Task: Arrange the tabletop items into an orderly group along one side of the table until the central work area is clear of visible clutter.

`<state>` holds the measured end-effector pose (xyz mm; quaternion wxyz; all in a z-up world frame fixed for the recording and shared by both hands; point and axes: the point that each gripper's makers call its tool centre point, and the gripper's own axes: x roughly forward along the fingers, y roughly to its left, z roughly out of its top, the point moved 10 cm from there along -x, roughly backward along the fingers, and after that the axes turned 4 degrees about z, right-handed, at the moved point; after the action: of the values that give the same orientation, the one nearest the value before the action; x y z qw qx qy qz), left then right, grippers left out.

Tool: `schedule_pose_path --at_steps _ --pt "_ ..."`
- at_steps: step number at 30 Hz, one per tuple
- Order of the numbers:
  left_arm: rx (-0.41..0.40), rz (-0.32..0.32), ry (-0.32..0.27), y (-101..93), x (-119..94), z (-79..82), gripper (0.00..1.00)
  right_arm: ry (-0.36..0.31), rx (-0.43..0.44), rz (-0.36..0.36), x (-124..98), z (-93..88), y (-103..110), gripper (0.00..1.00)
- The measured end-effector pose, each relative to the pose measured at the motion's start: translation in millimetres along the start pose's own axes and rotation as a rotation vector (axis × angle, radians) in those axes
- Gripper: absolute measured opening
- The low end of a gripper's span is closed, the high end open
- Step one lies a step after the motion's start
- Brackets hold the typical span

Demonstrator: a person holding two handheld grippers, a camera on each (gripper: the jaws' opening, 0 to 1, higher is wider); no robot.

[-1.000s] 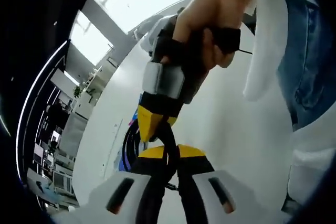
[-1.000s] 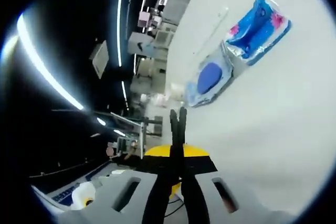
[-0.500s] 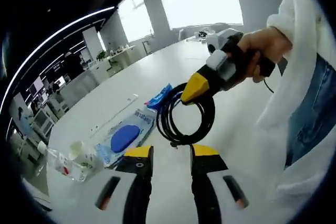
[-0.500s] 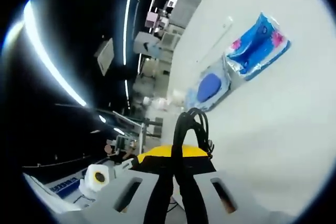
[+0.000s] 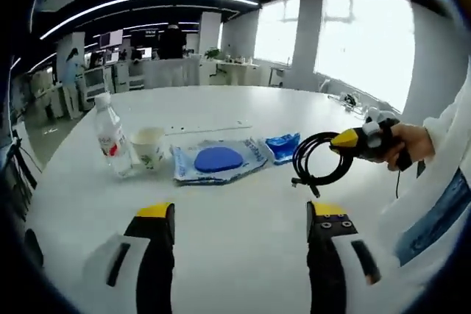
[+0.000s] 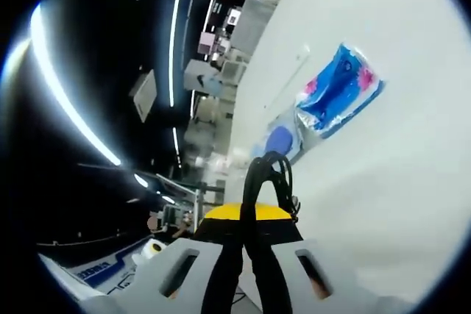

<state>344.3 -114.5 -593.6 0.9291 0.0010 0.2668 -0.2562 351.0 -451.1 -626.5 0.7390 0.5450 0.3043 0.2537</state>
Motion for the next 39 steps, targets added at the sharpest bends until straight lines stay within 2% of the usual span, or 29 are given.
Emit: schedule_pose_path --at_steps 8,12,20,25,28,32,34,39 --pt "-0.058 0.040 0.025 9.8 -12.3 -14.3 0.71 -0.001 0.018 -0.016 1.5 5.8 -14.2 0.00" --pt "-0.050 0.044 0.044 9.5 -14.2 -19.7 0.71 -0.004 0.032 -0.024 0.3 8.0 -21.3 0.00" --pt "-0.076 0.051 0.052 7.6 -16.1 -21.0 0.69 -0.011 0.056 -0.031 -3.0 7.8 -33.3 0.00" --pt "-0.069 0.044 0.061 5.5 -17.3 -22.5 0.68 -0.016 0.044 -0.042 -5.5 7.5 -30.3 0.00" --pt "-0.077 0.044 0.078 6.0 -18.4 -25.6 0.65 -0.038 0.032 -0.068 -9.4 6.0 -27.8 0.00" --pt "-0.122 0.055 0.062 7.0 -20.1 -26.4 0.64 -0.039 -0.015 -0.122 -13.1 9.4 -37.0 0.00" --pt "-0.117 0.055 0.064 6.7 -20.1 -26.9 0.64 -0.053 -0.036 -0.169 -15.4 12.4 -43.7 0.00" --pt "-0.102 0.047 0.074 2.9 -19.6 -28.3 0.64 -0.077 -0.115 -0.267 -18.0 9.0 -41.3 0.01"
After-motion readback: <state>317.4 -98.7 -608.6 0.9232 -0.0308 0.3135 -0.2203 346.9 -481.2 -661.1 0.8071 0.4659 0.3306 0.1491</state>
